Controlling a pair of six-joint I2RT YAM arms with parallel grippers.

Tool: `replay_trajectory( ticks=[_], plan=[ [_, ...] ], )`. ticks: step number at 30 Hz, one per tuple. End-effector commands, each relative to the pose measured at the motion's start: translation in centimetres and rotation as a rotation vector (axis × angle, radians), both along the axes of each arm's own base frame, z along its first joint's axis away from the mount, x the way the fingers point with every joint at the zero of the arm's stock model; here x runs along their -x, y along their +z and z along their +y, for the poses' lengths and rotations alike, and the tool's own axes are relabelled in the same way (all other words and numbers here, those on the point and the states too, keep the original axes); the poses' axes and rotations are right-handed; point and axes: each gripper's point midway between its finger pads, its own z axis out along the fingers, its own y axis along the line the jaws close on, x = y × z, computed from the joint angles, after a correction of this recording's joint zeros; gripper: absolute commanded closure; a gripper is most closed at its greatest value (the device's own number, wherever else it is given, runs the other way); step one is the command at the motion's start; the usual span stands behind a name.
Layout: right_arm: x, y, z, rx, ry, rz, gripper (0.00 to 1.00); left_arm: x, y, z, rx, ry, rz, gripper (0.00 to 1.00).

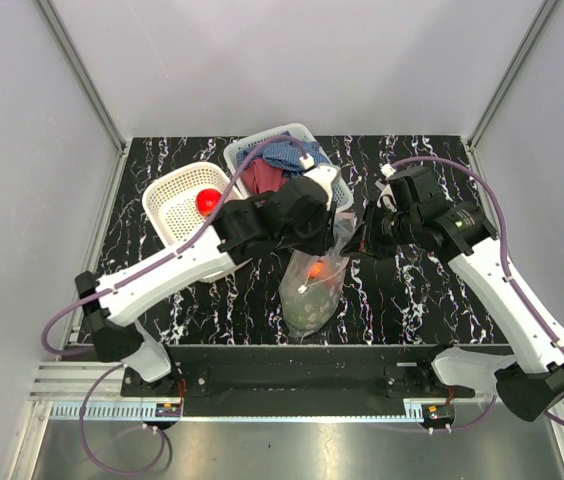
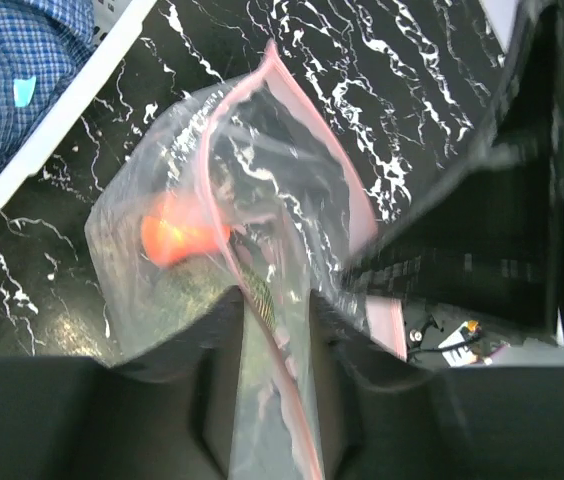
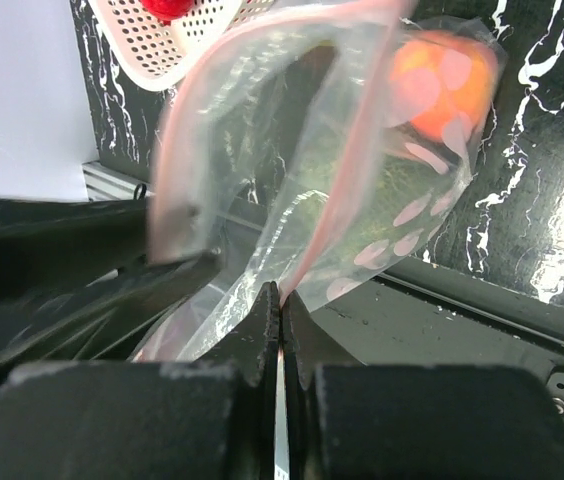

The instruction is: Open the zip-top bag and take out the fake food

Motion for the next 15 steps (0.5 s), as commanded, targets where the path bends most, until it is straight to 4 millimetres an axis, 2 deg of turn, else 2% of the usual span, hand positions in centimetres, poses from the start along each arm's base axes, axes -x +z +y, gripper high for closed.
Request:
replay_trajectory(
  ticks=[1, 2, 4, 6, 12, 15],
  plan=[
    [-0.4, 2.7, 0.1, -0.048, -0.016, -0.084, 1.00, -0.8, -0.9, -0.4, -0.095, 0.031, 0.030, 0.77],
    [-0.4, 2.7, 0.2, -0.046, -0.012, -0.081, 1.00, -0.9, -1.7, -0.4, -0.135, 0.048, 0.057, 0.83],
    [0.0, 2.4, 0.1, -0.040, -0.008, -0.063, 1.00, -0.8, -1.2, -0.6, -0.129, 0.055, 0.043, 0.84],
    [0.2, 2.6, -0.1, -0.042, -0.010, -0.066, 1.00, -0.2, 0.8, -0.6, -0.096, 0.059, -0.024, 0.83],
    [0.4, 3.0, 0.0, -0.050, 0.001, -0.069, 1.00, -0.4, 6.6, 0.6, 0.027, 0.107, -0.186, 0.76],
    [0.4, 3.8, 0.3, -0.069, 0.006, -0.075, 1.00, -0.2, 8.8, 0.4, 0.090, 0.106, -0.199, 0.68]
  ],
)
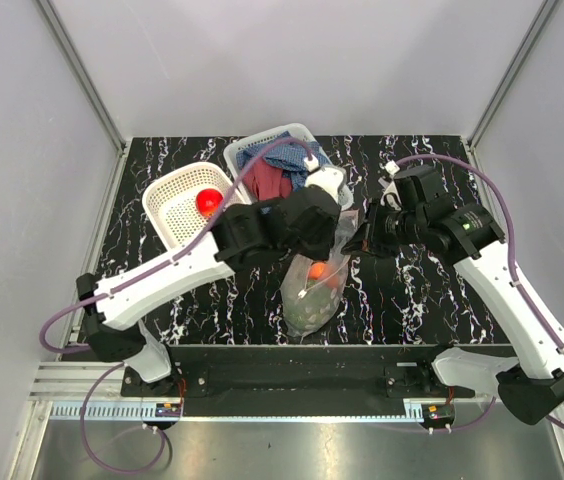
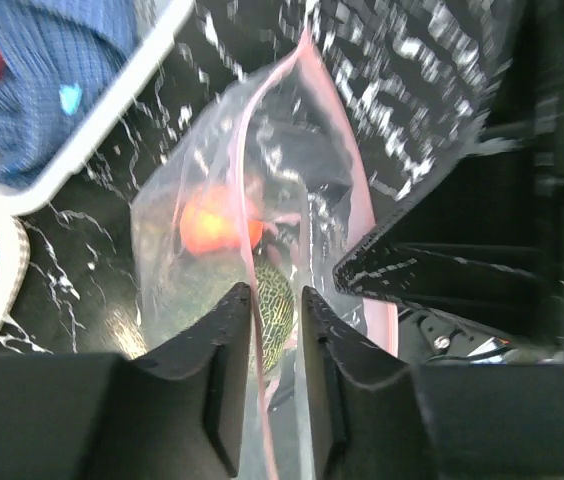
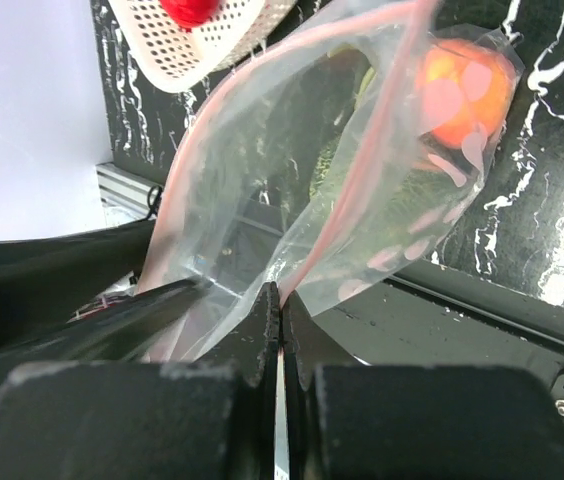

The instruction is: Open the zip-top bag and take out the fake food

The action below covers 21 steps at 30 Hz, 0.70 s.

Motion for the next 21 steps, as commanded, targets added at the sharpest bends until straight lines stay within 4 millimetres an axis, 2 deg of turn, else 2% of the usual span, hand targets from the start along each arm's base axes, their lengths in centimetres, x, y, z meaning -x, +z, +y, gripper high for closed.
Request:
replay_trajectory(
  ticks=[1, 3, 4, 6, 12, 17, 21],
  plan=[
    [0.1, 2.8, 0.4, -0.050, 0.010, -0.056, 1.00, -0.7, 8.3, 0.3, 0.209, 0.024, -0.123, 0.68],
    [0.0, 3.2, 0.3, -0.048, 0.007, -0.064, 1.00, -0.1, 8.9, -0.6, 0.238, -0.022, -0.104, 0.68],
    [0.0, 3.3, 0.3, -0.048, 0.010, -0.066, 1.00, 0.5, 9.0, -1.7, 0.249, -0.070, -0.082, 0.68],
    [0.0, 3.4, 0.3, -0.046, 0.007, -0.067, 1.00, 0.8, 8.7, -2.4, 0.254, -0.091, -0.061, 0.68],
    [0.4, 3.4, 0.1, -0.048, 0.006, -0.064, 1.00, 1.0, 4.7, -2.9, 0.182, -0.064, 0.032, 0.74],
    [1.0, 3.6, -0.1, -0.058, 0.004, -0.058, 1.00, -1.2, 0.6, -2.0, 0.036, 0.017, 0.049, 0.82],
    [1.4, 3.9, -0.5, -0.059, -0.004, -0.067, 1.00, -1.7, -2.1, -2.2, -0.017, 0.031, 0.096, 0.85]
  ],
)
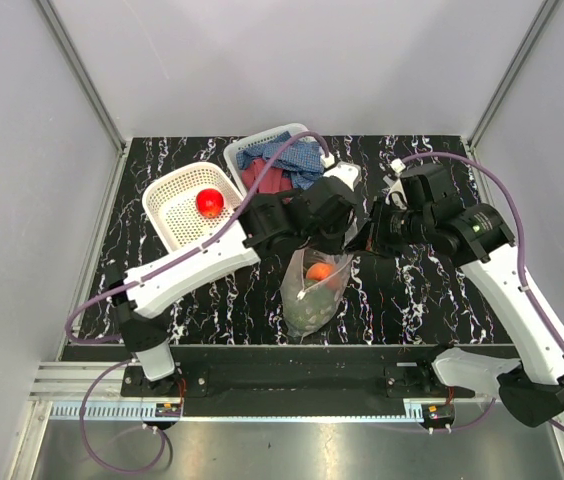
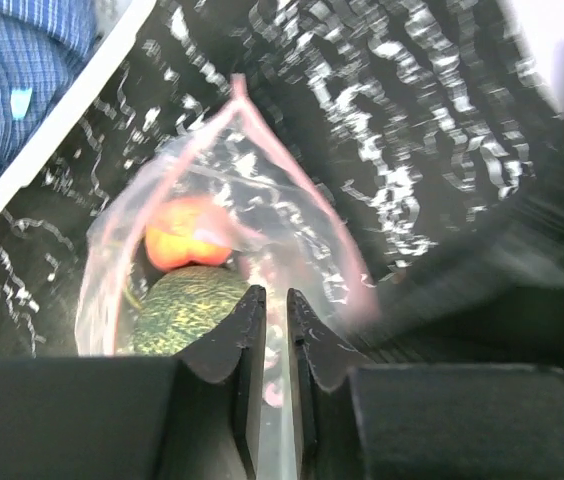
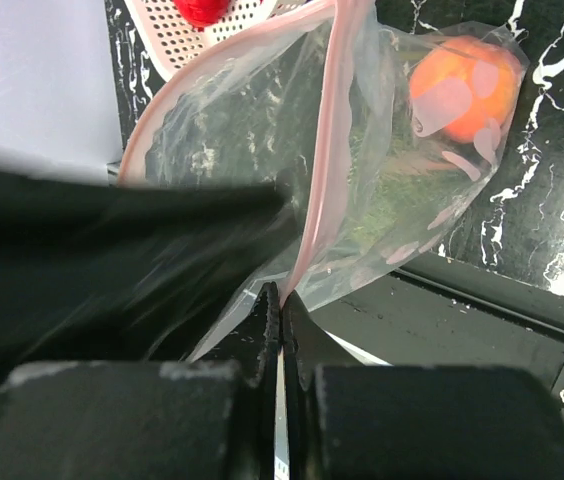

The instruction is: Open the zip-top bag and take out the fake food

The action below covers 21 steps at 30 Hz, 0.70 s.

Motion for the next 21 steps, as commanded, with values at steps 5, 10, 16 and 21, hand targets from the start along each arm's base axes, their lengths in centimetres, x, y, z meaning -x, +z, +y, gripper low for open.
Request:
replay_trajectory(
  ticks=[5, 10, 16, 21],
  plan=[
    [0.9, 1.2, -0.4, -0.030, -0.003, -0.041, 1.00, -1.2, -6.2, 0.5, -0.131, 0.040, 0.099, 0.85],
    [1.4, 0.6, -0.7, -0.026, -0.017, -0.028, 1.00, -1.7, -10.4, 1.1, -0.227, 0.044, 0.152, 0.87],
    [1.6, 0.2, -0.5, -0.036, -0.012, -0.002, 1.00, -3.0, -11.9, 1.5, -0.257, 0.074, 0.125, 0.86],
    [1.5, 1.6, -0.4, -0.058, -0.017, -0.028, 1.00, -3.5, -13.6, 2.1, -0.288, 0.065, 0.147, 0.80]
  ],
)
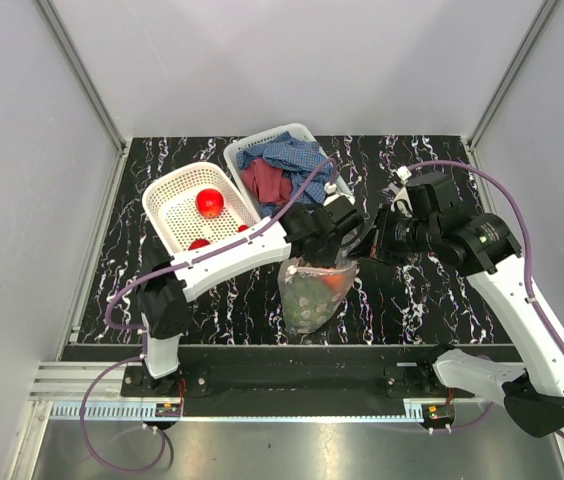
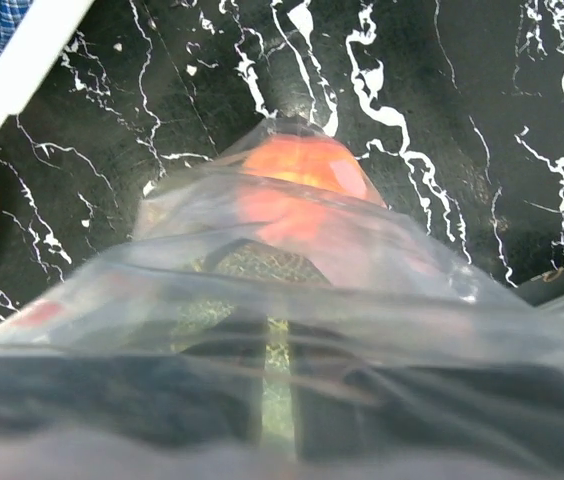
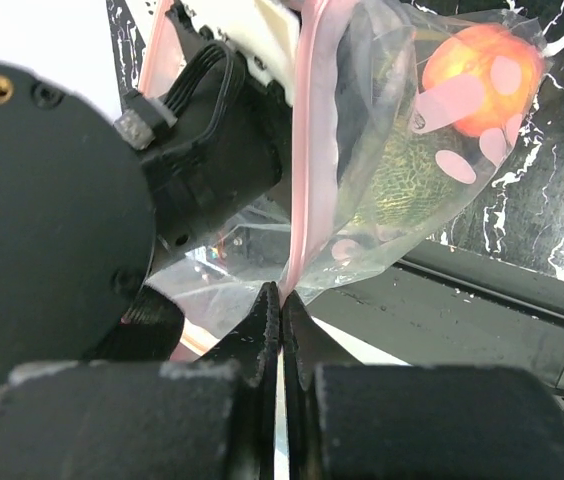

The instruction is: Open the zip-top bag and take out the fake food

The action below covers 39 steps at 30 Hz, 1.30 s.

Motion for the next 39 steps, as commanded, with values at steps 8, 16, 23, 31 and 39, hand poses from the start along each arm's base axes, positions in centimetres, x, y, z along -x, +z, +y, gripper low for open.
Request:
replay_trajectory(
  ticks=[8, 16, 23, 31, 39],
  plan=[
    [0.0, 1.9, 0.1, -0.038, -0.012, -0.037, 1.00, -0.1, -1.3, -1.8, 0.139, -0.149, 0.015, 0.65],
    [1.8, 0.3, -1.3, -0.032, -0.062, -0.003, 1.00, 1.1, -4.8, -4.1, 0.191, -0.159, 0.135, 0.57],
    [3.0, -0.1, -2.4, -0.021, -0.104, 0.018, 1.00, 0.5, -7.1, -3.1, 0.147, -0.049, 0.089, 0.69],
    [3.6, -0.1, -2.5, -0.030, -0.103, 0.027, 1.00, 0.7, -4.8, -2.6, 0.252, 0.018, -0.020, 0.71],
    [4.2, 0.5, -2.5, -0.056, -0.099, 0.032, 1.00, 0.3, -7.8, -2.9, 0.207, 0.040, -0.004, 0.56]
  ],
)
